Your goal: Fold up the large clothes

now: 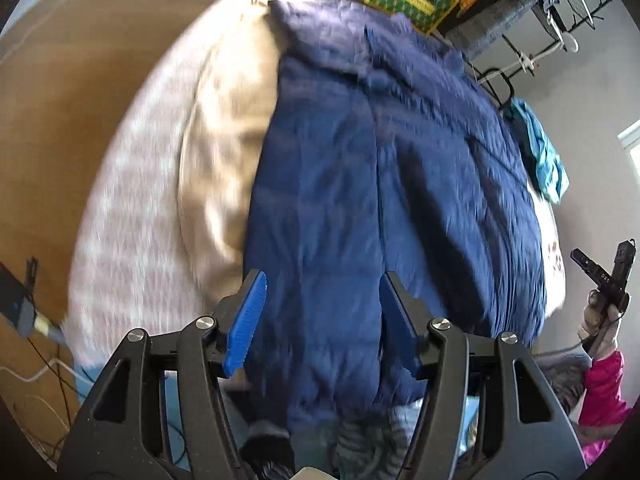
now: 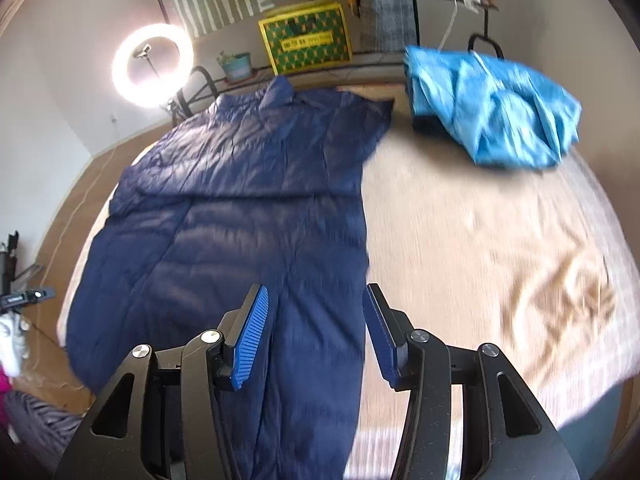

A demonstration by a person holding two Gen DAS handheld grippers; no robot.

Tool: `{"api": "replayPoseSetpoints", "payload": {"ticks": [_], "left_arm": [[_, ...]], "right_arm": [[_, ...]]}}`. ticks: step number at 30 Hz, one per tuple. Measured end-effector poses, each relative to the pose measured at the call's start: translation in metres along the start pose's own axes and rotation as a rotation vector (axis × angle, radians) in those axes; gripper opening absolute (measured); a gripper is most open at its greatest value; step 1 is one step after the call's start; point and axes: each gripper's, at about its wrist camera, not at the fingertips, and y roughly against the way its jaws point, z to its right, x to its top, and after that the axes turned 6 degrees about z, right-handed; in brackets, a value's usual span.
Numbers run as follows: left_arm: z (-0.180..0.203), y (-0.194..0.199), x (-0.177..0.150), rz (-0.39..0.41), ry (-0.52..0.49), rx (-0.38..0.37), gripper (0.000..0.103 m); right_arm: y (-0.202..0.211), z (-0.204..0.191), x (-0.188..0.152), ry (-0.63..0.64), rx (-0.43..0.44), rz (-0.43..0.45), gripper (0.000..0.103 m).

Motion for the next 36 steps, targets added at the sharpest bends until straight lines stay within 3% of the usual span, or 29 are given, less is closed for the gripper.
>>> {"api": "replayPoseSetpoints", "payload": {"ticks": [4,7,11,21,26,32,34,36], "left_arm": [[-0.012,-0.003,-0.027,-0.052,0.032,-0.012,0.061],[-0.022,-0.005,-0.044,-0.081,0.062,-0.026,0.061],[-0.028,-0.009,-0.061,-0.101,0.069,-0.030,0.061],[-0.035,-0.046,-0.096,-0.184,0.132,-0.066,0.065],[-0.037,-0.048,-0.102,-0.174,0.156,-0.117,0.065],[-0.021,-0.041,-0.102,-0.170,0.098,-0.141,0.024],[-0.016,-0.037,-0.102,-0.161,0.078,-0.138,0.016],[-0.012,-0.031,-0.102,-0.149,0.061,-0.136,0.010]], "right_arm": [[0.010,0.008,-0.040,-0.032,0.004,-0.058,0.051],[0.010,0.014,-0.069,-0.050,0.001,-0.101,0.059],[0.005,0.025,-0.099,-0.106,0.014,-0.163,0.059],[-0.015,0.030,-0.130,-0.125,0.046,-0.237,0.062],[-0.027,0.030,-0.138,-0.126,0.084,-0.275,0.065],[-0.035,0.029,-0.152,-0.158,0.186,-0.327,0.065],[-0.036,0.025,-0.155,-0.156,0.218,-0.340,0.064],[-0.035,0.020,-0.157,-0.152,0.253,-0.351,0.041]]}}
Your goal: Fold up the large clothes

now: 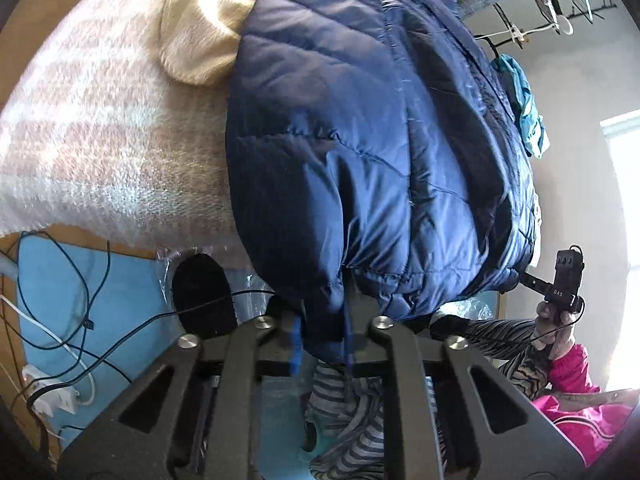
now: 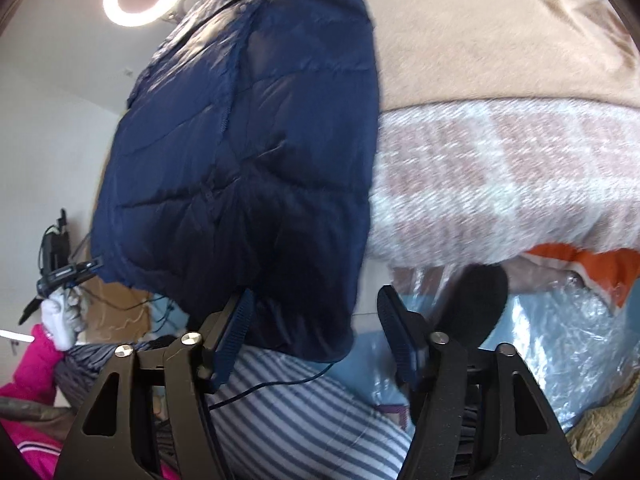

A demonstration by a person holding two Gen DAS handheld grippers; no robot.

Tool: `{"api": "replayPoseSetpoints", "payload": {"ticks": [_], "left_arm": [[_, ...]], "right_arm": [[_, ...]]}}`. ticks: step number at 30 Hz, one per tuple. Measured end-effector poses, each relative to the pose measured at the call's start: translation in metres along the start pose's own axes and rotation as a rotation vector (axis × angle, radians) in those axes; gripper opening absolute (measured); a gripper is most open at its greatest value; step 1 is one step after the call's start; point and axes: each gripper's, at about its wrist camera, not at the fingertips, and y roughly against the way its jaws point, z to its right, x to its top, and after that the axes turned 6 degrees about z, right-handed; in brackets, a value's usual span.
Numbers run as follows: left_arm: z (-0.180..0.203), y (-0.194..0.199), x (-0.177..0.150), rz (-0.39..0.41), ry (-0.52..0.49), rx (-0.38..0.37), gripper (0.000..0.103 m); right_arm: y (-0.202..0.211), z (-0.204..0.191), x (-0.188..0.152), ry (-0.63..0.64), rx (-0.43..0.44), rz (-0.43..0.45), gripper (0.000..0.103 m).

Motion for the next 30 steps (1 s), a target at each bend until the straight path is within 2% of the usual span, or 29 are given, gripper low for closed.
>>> {"api": "replayPoseSetpoints", "payload": {"ticks": [1,2,3,11,17,22,30], "left_arm": [[0.004,0.004,0.000,0.011,-0.010,0.001,0.009],[0.006,0.008,0.000,0.021,-0.017,-0.001,0.008],[0.012,0.014,0.000,0.039,-0.026,-0.008,0.008],[0.037,0.064,0.016,0.156,-0.040,-0.093,0.007],[0.060,0.086,0.047,0.242,-0.038,-0.133,0.006],[0.085,0.096,0.083,0.302,-0.078,-0.139,0.006],[0.106,0.085,0.158,0.351,-0.096,-0.119,0.006]], "right_arm": [[-0.001,-0.003,-0.002,0.004,0.026,-0.015,0.033],[0.000,-0.005,-0.004,0.008,0.030,-0.018,0.016],[0.003,-0.006,-0.004,0.009,0.037,-0.014,0.006],[0.053,-0.022,0.001,-0.009,0.168,0.129,0.002],[0.087,-0.044,0.031,-0.012,0.237,0.242,0.002],[0.101,-0.060,0.065,0.020,0.208,0.310,0.002],[0.108,-0.067,0.131,0.021,0.130,0.348,0.002]]}}
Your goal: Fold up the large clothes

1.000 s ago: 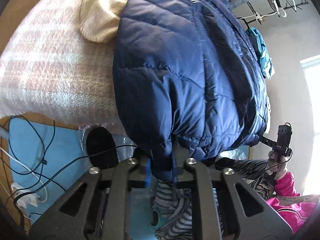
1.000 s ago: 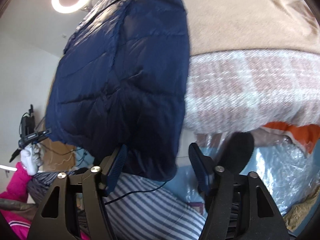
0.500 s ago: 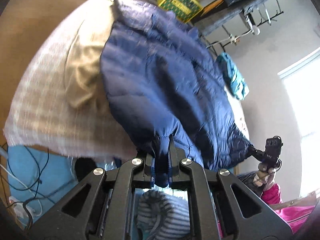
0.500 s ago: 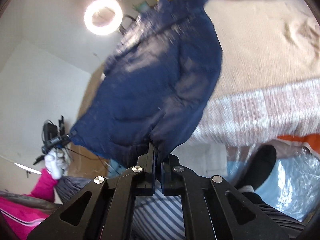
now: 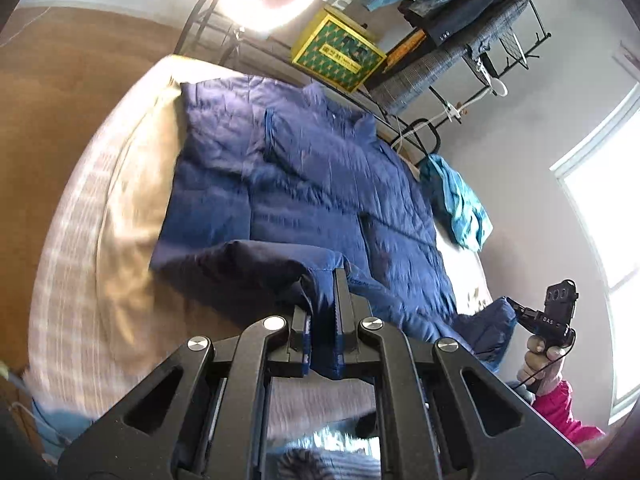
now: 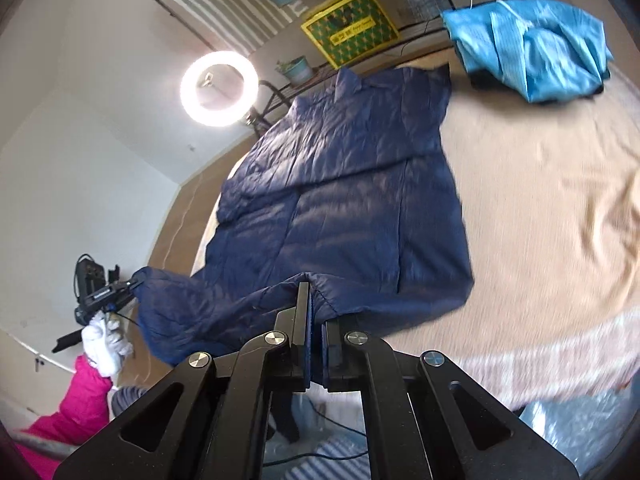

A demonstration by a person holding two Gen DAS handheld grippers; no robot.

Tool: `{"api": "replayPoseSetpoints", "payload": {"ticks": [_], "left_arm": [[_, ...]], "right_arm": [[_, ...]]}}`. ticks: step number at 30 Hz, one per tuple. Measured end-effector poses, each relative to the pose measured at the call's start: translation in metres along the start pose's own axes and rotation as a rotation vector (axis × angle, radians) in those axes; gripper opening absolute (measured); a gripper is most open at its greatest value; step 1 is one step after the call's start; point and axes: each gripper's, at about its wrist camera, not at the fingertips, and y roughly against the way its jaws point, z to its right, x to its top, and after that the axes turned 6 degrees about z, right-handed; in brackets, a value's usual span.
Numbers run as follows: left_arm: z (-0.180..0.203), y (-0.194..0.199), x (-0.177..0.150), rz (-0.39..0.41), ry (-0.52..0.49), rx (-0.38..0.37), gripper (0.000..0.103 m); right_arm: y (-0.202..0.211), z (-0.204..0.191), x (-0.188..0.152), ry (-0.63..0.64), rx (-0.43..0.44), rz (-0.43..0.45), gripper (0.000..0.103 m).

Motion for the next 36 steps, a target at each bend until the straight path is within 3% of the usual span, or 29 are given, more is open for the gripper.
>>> {"api": "replayPoseSetpoints", "payload": {"ticks": [11,22,30,34,36], "left_arm": [[-0.030,-0.091,0.071,-0.001,0.034,0.098,0.006],[-0.068,-0.182,0.101,-0.056,0.063,0.162,0.006],[-0.069,-0.181,0.122,-0.034,0.054,0.151,0.050],[-0.068,-0.165,0.130,-0.005,0.007,0.175,0.050],[-0.060,-0.161,0.127,-0.006,-0.104,0.225,0.050]], "right_arm": [[-0.073,0.011,0.089,0.016,-0.111,-0.007,0.002],[-0.164,0.045,0.127,0.040,-0.254,-0.060,0.002],[-0.172,0.065,0.131,0.049,-0.217,-0.080,0.004],[-0.159,0.061,0.131,0.089,-0.169,-0.068,0.008],[-0.149,0.062,0.129,0.103,-0.151,-0.059,0.014]]}}
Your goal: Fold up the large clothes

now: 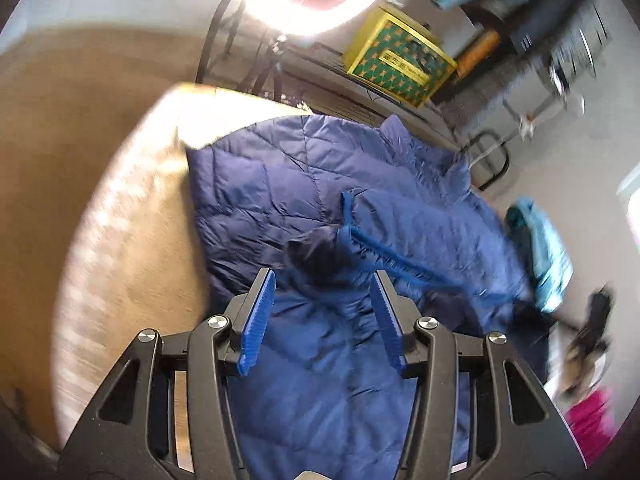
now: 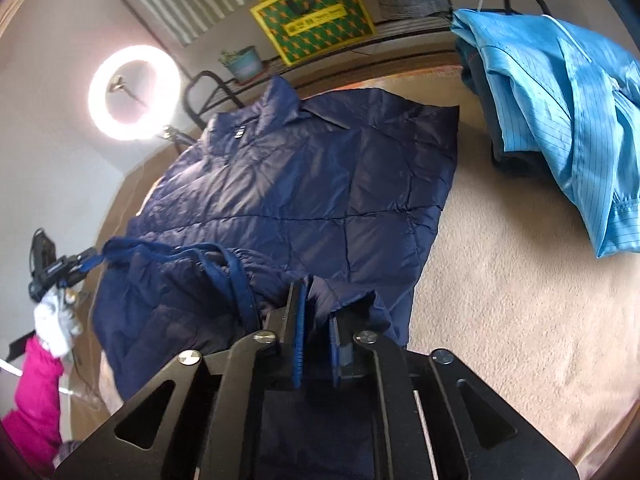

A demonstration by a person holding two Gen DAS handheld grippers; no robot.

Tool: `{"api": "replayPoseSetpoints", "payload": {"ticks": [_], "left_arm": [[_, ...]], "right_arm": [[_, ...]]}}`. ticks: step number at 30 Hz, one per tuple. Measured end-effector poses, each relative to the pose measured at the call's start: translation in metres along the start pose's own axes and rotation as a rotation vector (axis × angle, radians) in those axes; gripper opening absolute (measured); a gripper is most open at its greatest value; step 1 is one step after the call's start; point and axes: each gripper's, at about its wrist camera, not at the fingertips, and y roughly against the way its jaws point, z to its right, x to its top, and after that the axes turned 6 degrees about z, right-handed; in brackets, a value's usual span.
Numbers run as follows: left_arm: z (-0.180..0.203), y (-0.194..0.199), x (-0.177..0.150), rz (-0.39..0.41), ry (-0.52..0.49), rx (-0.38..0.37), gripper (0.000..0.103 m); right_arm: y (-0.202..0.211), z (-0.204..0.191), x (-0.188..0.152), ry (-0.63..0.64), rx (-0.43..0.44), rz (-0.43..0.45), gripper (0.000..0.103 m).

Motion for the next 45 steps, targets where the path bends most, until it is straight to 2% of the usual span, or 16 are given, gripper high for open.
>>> {"api": "replayPoseSetpoints", "payload": {"ticks": [2,5,9,11,15,18,27,30,35,37,38,39,40,41,42,45], "left_arm": [[0.006,-0.002,-0.006,-0.020,-0.089,0.044,0.050],[0.010,-0.014,-0.013,-0.066,-0.154,0.068,0.050],[0.011,-0.028,-0.016,-0.088,-0.188,0.070,0.050],[0.011,-0.035,-0.015,-0.090,-0.189,0.068,0.050],[0.015,-0.051,-0.014,-0.106,-0.220,0.072,0.050],[0.015,-0.061,-0.013,-0.125,-0.229,0.073,0.050],[0.023,-0.071,0.003,-0.144,-0.259,0.056,0.051],[0.020,-0.075,0.009,-0.162,-0.228,0.010,0.063],[0.018,-0.089,0.010,-0.154,-0.212,0.013,0.063],[0.015,-0.094,0.008,-0.149,-0.188,0.015,0.054],[0.014,-0.095,0.006,-0.149,-0.180,0.007,0.040],[0.014,-0.095,0.005,-0.145,-0.181,0.009,0.028],[0.015,-0.095,0.004,-0.140,-0.186,0.015,0.022],[0.015,-0.094,0.003,-0.135,-0.191,0.014,0.012],[0.016,-0.092,0.002,-0.124,-0.199,0.019,0.008],[0.018,-0.083,0.001,-0.097,-0.208,0.032,0.005]], "right_arm": [[0.006,0.003,-0.001,0.012,-0.001,0.011,0.023],[0.020,0.013,-0.002,0.017,-0.026,0.060,0.048],[0.028,0.017,-0.005,0.063,-0.046,0.088,0.054],[0.022,0.010,-0.009,0.149,-0.083,0.069,0.058],[0.003,-0.007,-0.015,0.316,-0.153,0.044,0.060],[-0.015,-0.014,-0.013,0.387,-0.191,0.031,0.060],[-0.044,-0.007,0.001,0.369,-0.164,-0.006,0.060],[-0.044,-0.004,0.005,0.349,-0.142,-0.008,0.060],[-0.051,-0.002,0.010,0.321,-0.117,-0.014,0.060],[-0.053,-0.004,0.011,0.320,-0.109,-0.015,0.060],[-0.053,-0.004,0.011,0.319,-0.107,-0.015,0.059],[-0.053,-0.005,0.011,0.320,-0.106,-0.011,0.053],[-0.052,-0.006,0.011,0.321,-0.108,-0.011,0.046],[-0.052,-0.006,0.011,0.319,-0.115,-0.016,0.029],[-0.052,-0.006,0.011,0.315,-0.123,-0.015,0.017],[-0.044,-0.009,0.011,0.316,-0.115,0.009,0.006]]}}
